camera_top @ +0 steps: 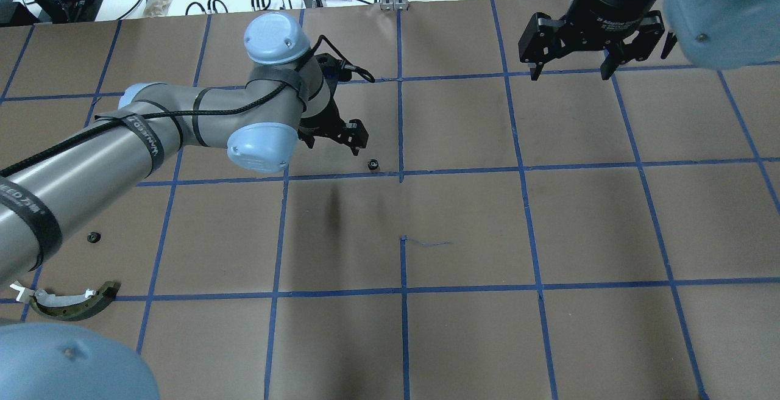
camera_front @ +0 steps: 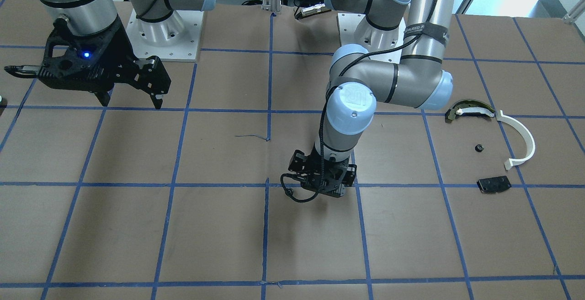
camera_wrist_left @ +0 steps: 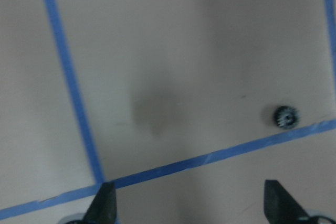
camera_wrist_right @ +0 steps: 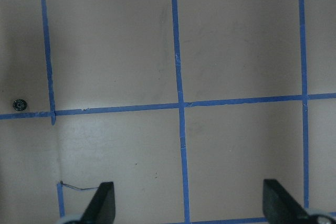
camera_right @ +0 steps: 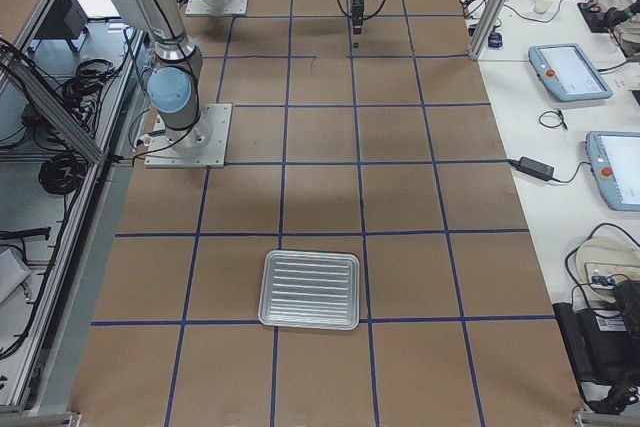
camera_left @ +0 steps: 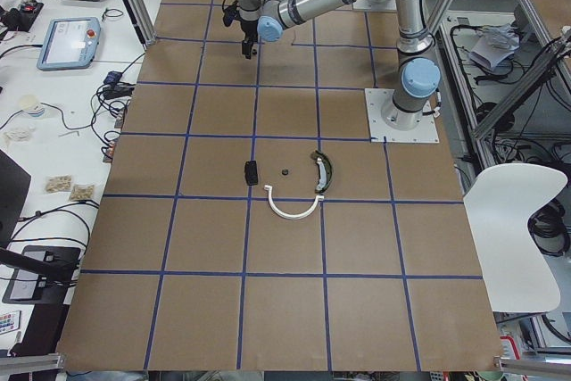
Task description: Place bearing gear from tray to pile
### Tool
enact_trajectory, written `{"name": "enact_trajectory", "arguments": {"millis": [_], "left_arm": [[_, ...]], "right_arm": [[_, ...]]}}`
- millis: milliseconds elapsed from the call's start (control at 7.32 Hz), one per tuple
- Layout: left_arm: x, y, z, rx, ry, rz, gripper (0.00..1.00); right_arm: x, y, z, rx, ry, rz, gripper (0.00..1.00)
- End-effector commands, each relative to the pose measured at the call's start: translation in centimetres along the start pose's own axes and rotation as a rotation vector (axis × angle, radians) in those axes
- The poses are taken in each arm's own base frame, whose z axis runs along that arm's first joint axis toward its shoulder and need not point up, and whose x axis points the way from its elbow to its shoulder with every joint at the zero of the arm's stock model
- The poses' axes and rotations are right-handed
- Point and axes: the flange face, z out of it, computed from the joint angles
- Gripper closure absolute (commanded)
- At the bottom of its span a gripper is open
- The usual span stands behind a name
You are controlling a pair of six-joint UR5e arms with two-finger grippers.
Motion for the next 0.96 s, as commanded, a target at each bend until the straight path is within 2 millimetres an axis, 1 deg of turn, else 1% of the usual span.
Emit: {"name": "enact_trajectory", "arguments": {"millis": [0,137,273,410,546,683,820], "left_arm": [[3.2,-0.1,3.1,0.017,0.002,0.020,0.00],[3.3,-0.5,4.3,0.036,0.004,0.022,0.00],[3.4,-0.5,5.0,0.027,0.004,0.022,0.00],[3.3,-0.4,5.8,0.014,0.001,0.023,0.00],[3.3,-0.7,6.2,0.021,0.004,0.023,0.02],[3.4,-0.7,6.6,0.021,0.004,0.023,0.11],[3.5,-0.7,6.7,0.019,0.001,0.023,0.21]], "right_arm": [[-0.1,0.3,0.4,-0.019,-0.001,-0.067,0.00],[-0.1,0.2,0.8,-0.026,-0.004,-0.067,0.00],[0.0,0.0,0.1,-0.008,0.010,-0.066,0.00],[0.0,0.2,0.3,-0.012,0.011,-0.063,0.00],[-0.1,-0.1,0.3,-0.011,0.005,-0.060,0.00],[-0.2,0.0,0.6,-0.017,0.000,-0.061,0.00],[-0.2,-0.1,0.5,-0.014,0.001,-0.061,0.00]]}}
